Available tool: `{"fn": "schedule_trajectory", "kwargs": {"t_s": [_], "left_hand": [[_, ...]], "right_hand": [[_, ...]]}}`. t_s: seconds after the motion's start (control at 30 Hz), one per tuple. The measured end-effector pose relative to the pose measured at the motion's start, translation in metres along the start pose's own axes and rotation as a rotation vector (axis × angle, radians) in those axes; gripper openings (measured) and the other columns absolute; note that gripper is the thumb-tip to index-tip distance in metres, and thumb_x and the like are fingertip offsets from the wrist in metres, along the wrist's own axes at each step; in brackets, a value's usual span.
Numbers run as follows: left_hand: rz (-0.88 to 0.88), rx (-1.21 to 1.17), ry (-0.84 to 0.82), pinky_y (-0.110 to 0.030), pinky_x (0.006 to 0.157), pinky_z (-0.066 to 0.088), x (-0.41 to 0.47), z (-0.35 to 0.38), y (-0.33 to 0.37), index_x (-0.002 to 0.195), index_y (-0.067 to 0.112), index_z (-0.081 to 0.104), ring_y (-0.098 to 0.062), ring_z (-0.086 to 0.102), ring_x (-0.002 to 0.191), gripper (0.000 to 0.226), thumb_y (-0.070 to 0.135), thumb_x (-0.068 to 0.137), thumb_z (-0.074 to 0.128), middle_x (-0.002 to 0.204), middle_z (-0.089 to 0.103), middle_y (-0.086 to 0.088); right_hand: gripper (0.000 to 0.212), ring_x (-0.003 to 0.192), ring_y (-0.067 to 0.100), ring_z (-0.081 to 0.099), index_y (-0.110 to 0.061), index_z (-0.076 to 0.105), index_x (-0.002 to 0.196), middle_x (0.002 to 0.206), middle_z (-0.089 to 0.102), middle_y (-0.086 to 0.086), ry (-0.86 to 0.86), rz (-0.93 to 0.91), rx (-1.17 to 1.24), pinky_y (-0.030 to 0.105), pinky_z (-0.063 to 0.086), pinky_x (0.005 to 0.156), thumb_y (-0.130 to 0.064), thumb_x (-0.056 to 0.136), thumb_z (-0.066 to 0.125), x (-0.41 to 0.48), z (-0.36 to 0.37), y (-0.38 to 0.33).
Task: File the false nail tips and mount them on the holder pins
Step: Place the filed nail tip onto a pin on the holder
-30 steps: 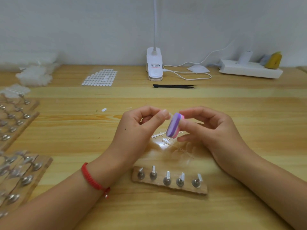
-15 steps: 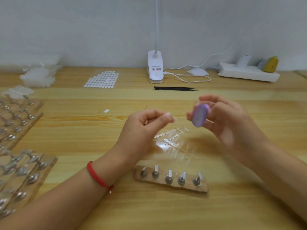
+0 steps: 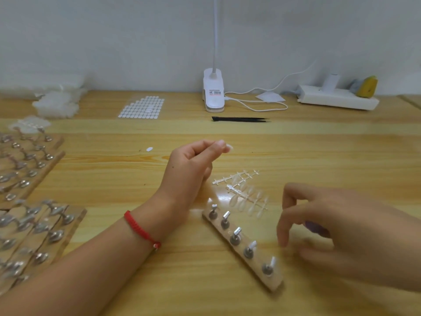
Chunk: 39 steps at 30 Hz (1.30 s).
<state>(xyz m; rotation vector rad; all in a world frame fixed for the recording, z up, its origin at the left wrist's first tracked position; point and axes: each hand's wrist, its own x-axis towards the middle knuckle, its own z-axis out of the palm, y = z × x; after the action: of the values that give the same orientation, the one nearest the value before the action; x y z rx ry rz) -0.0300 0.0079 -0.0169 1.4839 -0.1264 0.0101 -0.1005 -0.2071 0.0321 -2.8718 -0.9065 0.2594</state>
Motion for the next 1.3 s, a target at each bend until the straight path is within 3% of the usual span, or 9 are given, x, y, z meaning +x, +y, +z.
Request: {"fn": "schedule_trajectory", "kwargs": {"t_s": [0.23, 0.4, 0.7, 0.8, 0.87, 0.93, 1.0, 1.1, 1.3], "left_hand": [[-0.013, 0.002, -0.002, -0.017, 0.04, 0.02, 0.0, -0.001, 0.0, 0.07, 0.028, 0.074, -0.01, 0.017, 0.045, 0.023, 0.03, 0.089, 0.06, 0.045, 0.023, 0.009], [-0.018, 0.006, -0.004, -0.015, 0.04, 0.021, 0.0, -0.001, 0.0, 0.07, 0.029, 0.073, -0.011, 0.016, 0.046, 0.024, 0.03, 0.09, 0.06, 0.046, 0.022, 0.009], [-0.019, 0.015, -0.002, -0.017, 0.041, 0.021, 0.0, -0.001, 0.0, 0.071, 0.027, 0.072, -0.012, 0.016, 0.047, 0.021, 0.033, 0.088, 0.061, 0.047, 0.022, 0.008], [-0.017, 0.008, -0.005, -0.017, 0.041, 0.021, 0.001, -0.001, -0.001, 0.071, 0.027, 0.073, -0.012, 0.016, 0.047, 0.021, 0.032, 0.087, 0.061, 0.048, 0.022, 0.007], [-0.013, 0.017, -0.012, -0.017, 0.04, 0.021, 0.002, -0.001, -0.001, 0.072, 0.027, 0.073, -0.012, 0.016, 0.048, 0.019, 0.034, 0.086, 0.062, 0.049, 0.021, 0.006], [0.0, 0.028, -0.018, -0.016, 0.04, 0.02, 0.001, 0.0, -0.001, 0.074, 0.027, 0.074, -0.012, 0.016, 0.048, 0.017, 0.038, 0.083, 0.064, 0.049, 0.021, 0.006], [0.017, 0.043, -0.021, -0.015, 0.041, 0.021, 0.001, 0.001, -0.001, 0.076, 0.028, 0.075, -0.011, 0.017, 0.047, 0.022, 0.047, 0.073, 0.065, 0.047, 0.023, 0.01], [0.033, 0.054, -0.008, -0.013, 0.041, 0.022, -0.001, 0.001, 0.0, 0.082, 0.028, 0.077, -0.011, 0.017, 0.047, 0.034, 0.055, 0.064, 0.065, 0.044, 0.026, 0.013], [0.03, 0.075, -0.001, -0.017, 0.041, 0.019, -0.002, 0.001, 0.001, 0.086, 0.032, 0.077, -0.014, 0.015, 0.05, 0.041, 0.061, 0.061, 0.065, 0.052, 0.019, 0.006]], "right_hand": [[0.08, 0.074, 0.0, 0.05, -0.057, 0.036, 0.107, 0.108, 0.029, -0.027, -0.165, 0.12, -0.124, 0.018, 0.023, 0.055, -0.101, 0.04, 0.029, 0.005, -0.007, -0.034], [0.037, 0.057, 0.01, 0.039, -0.055, 0.031, 0.113, 0.104, 0.019, -0.019, -0.135, 0.125, -0.208, 0.022, 0.023, 0.049, -0.057, 0.079, 0.044, 0.005, 0.001, -0.03], [0.071, 0.063, -0.002, 0.049, -0.062, 0.028, 0.131, 0.108, 0.032, -0.021, 0.063, 0.043, -0.103, 0.024, 0.046, 0.063, -0.011, 0.09, 0.056, 0.035, -0.018, 0.002], [0.026, 0.072, -0.002, 0.055, -0.054, 0.053, 0.114, 0.093, 0.053, -0.021, 0.129, 0.113, 0.152, 0.012, 0.042, 0.064, -0.052, 0.089, 0.05, 0.019, -0.037, 0.011], [0.068, 0.075, -0.003, 0.055, -0.057, 0.052, 0.099, 0.092, 0.055, -0.029, 0.033, 0.259, 0.041, 0.016, 0.039, 0.06, -0.1, 0.058, 0.019, 0.004, -0.038, 0.009], [0.093, 0.071, -0.001, 0.051, -0.055, 0.046, 0.093, 0.093, 0.052, -0.027, -0.237, 0.33, -0.187, 0.019, 0.033, 0.059, -0.106, 0.032, -0.002, -0.008, -0.025, -0.009], [0.072, 0.065, 0.005, 0.041, -0.046, 0.039, 0.096, 0.096, 0.041, -0.015, -0.414, 0.287, -0.306, 0.025, 0.023, 0.052, -0.097, 0.053, 0.011, -0.01, -0.013, -0.027], [0.047, 0.07, 0.014, 0.038, -0.046, 0.032, 0.115, 0.107, 0.033, -0.012, -0.336, 0.234, -0.381, 0.026, 0.018, 0.049, -0.074, 0.078, 0.035, -0.005, -0.011, -0.028], [0.033, 0.066, 0.009, 0.039, -0.052, 0.047, 0.111, 0.099, 0.038, -0.018, -0.152, 0.14, -0.306, 0.021, 0.018, 0.047, -0.047, 0.079, 0.053, 0.026, -0.009, -0.018]]}}
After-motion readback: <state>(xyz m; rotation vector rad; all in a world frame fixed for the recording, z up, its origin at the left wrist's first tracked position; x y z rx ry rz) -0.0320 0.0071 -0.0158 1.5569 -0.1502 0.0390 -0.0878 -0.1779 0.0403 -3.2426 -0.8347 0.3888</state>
